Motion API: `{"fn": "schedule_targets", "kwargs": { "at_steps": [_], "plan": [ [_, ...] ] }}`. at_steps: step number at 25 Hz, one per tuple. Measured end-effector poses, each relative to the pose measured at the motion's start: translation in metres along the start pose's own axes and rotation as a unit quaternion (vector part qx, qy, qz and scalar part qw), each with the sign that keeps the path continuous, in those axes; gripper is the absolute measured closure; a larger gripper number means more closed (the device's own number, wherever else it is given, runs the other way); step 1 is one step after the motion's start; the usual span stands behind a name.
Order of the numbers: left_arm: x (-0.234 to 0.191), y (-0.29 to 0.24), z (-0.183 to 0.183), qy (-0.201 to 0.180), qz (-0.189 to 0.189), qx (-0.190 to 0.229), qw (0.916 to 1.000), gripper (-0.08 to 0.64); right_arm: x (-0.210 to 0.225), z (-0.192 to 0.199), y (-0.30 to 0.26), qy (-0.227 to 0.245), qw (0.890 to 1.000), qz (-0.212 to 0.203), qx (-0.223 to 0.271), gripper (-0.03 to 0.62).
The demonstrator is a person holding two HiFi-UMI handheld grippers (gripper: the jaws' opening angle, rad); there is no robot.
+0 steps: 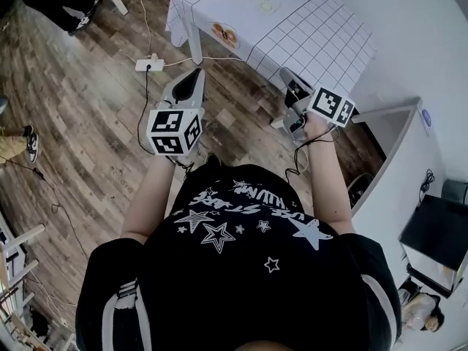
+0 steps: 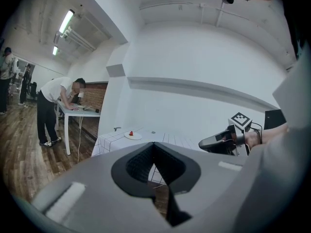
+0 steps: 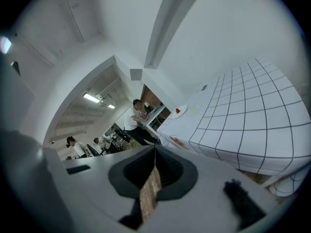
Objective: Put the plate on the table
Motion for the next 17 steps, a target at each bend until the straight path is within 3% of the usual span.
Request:
{"fn": "schedule_targets", "kwargs": {
  "at_steps": [6,11,17],
  "plan": [
    [0.049,0.01,0.008,0.014,-0.012,0.002,0.9998,0.552,0.014,0.0,0.054,0.003,1.0,-0.003,0.005,0.576],
    [0.07,0.015,0.009,0.003,-0.004,-0.009,0.9999,0.552,0.02,-0.003,0.077,0.003,1.0,0.005,0.001,0.577],
    [0.178,0.042,0.037,-0.008,-0.005,-0.002,0.9999,0.552,0.05,0.026,0.182,0.001,1.0,-0.018,0.01,0.577]
  ]
}}
Point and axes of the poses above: the fingertips, and each gripper's own axes: y backward along the fingers, x to its right, z out of its underside, the point moved 4 cm from there along y, backward along the fingers, and after that the axes turned 2 degrees about z, right-handed, at the moved point
